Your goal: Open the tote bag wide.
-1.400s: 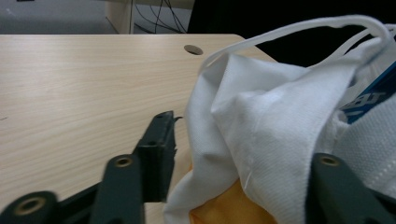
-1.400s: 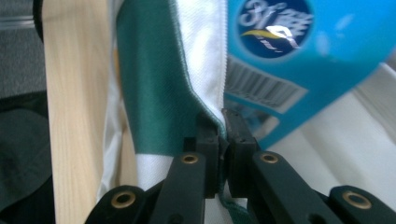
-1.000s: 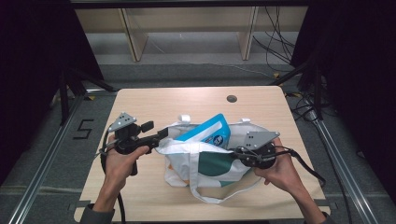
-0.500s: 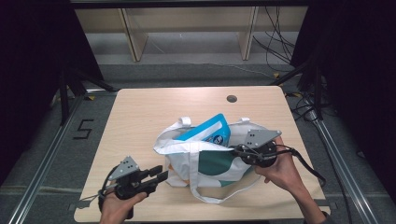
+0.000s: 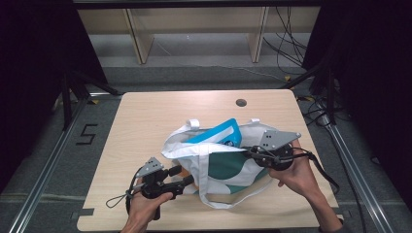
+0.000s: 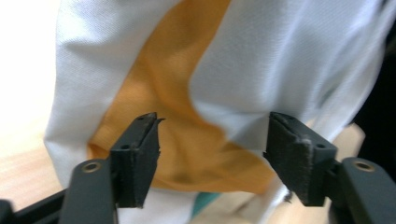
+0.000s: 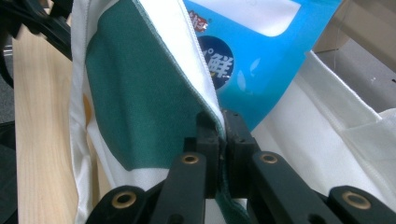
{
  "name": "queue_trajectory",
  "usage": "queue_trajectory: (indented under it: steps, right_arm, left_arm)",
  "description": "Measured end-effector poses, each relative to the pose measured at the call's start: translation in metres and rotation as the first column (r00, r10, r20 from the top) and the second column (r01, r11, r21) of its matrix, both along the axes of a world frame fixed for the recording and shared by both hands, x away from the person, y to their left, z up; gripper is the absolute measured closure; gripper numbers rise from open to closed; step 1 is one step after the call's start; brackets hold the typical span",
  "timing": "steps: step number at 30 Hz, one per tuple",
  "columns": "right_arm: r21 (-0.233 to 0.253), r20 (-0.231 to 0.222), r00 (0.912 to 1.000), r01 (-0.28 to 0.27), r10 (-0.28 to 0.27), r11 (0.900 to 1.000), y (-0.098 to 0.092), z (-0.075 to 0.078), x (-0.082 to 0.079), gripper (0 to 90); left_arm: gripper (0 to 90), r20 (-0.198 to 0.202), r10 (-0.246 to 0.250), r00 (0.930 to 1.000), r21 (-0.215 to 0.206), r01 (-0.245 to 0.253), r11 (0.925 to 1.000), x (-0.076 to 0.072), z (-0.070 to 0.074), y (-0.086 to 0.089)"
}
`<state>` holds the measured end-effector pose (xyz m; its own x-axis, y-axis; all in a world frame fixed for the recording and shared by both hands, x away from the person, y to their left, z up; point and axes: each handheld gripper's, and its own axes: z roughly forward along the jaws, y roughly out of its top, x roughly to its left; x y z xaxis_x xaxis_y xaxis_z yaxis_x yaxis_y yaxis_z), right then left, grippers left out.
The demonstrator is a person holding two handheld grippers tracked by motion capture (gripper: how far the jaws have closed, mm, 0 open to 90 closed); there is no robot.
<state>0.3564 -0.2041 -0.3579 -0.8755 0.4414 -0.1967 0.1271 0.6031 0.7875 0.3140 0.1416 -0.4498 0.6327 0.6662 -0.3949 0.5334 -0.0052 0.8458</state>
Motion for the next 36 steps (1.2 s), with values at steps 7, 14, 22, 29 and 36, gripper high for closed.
queue_trajectory:
  steps: [7, 14, 22, 29, 36]
  right_arm:
    - [-0.005, -0.001, 1.0, 0.003, -0.003, 1.0, 0.001, 0.0, 0.001, 87.0]
    - [-0.006, 0.01, 0.9999, 0.003, -0.003, 1.0, 0.0, 0.001, -0.001, 87.0]
    - [-0.022, 0.001, 0.9999, -0.01, 0.01, 1.0, 0.004, -0.003, -0.003, 87.1]
    - [-0.05, -0.03, 0.9989, -0.037, 0.036, 0.998, 0.011, -0.014, -0.007, 87.2]
    - [-0.078, -0.052, 0.9963, -0.072, 0.068, 0.994, 0.021, -0.025, -0.008, 87.0]
  left_arm:
    - [34.0, 0.045, 0.009, 0.9989, 0.078, -0.012, 0.9969, -0.007, 0.013, -0.004]
    - [71.7, 0.1, -0.021, 0.9948, 0.129, 0.008, 0.9916, 0.007, 0.009, -0.009]
    - [87.1, 0.098, -0.056, 0.9936, 0.142, 0.042, 0.9889, 0.01, -0.002, -0.007]
    - [87.5, 0.096, -0.059, 0.9937, 0.183, 0.041, 0.9823, 0.016, -0.016, -0.013]
    - [87.6, 0.056, -0.074, 0.9957, 0.245, 0.058, 0.9679, 0.027, -0.035, -0.016]
